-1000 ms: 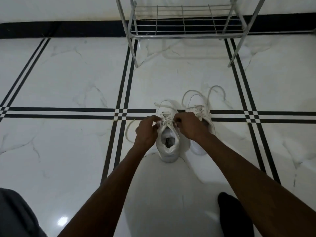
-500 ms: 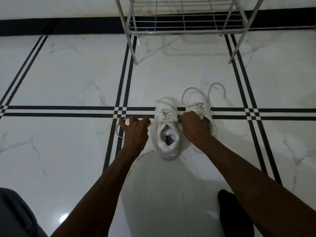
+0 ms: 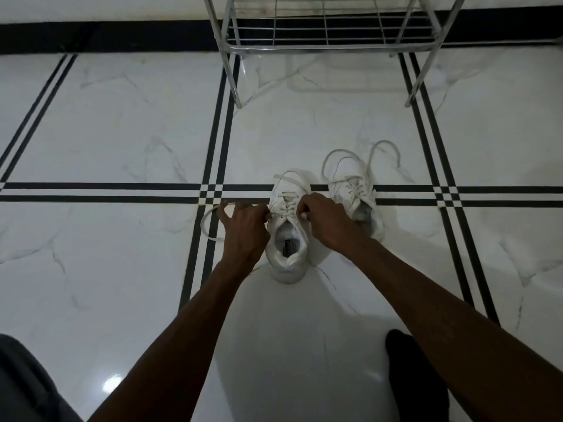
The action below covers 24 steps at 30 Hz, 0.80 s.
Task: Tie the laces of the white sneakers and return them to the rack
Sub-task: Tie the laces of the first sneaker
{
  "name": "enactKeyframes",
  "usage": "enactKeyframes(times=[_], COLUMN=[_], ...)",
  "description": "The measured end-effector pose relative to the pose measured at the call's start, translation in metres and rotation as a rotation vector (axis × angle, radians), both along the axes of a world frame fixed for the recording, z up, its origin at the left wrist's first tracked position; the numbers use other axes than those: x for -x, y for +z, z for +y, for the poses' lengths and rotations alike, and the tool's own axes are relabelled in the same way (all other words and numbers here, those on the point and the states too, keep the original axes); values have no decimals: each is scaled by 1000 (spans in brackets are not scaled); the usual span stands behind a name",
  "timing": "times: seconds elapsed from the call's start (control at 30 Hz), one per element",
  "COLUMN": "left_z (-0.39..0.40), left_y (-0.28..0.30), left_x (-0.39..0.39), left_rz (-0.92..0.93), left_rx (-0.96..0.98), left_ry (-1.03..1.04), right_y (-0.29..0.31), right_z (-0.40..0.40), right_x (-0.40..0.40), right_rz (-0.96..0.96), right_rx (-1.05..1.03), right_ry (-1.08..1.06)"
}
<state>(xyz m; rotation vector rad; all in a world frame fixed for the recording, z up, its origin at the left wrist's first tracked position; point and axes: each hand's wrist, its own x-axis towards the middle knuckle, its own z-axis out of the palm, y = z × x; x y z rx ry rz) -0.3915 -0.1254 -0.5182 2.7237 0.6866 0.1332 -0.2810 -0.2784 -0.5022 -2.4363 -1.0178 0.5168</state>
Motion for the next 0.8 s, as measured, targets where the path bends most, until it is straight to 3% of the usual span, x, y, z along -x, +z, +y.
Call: enactKeyframes(times=[0.17, 0.3, 0.47, 0.67, 0.8], left_z=[0, -2, -10, -13, -14], left_y=[-5, -8, -5, -11, -12], left_x=[1, 7, 10, 14, 16], left_rz=[-40, -176, -239, -247, -244], left_rx=[162, 375, 413, 414, 427], left_ry=[53, 67, 90, 118, 130], right_y=[-13, -14, -16, -21, -26], right_z=[1, 0, 6, 1, 0], right_x=[4, 9, 6, 3, -3], right_rz=[143, 31, 42, -237, -321], right_rx=[-22, -65, -74, -16, 11], right_ry=[-115, -89, -120, -18, 85])
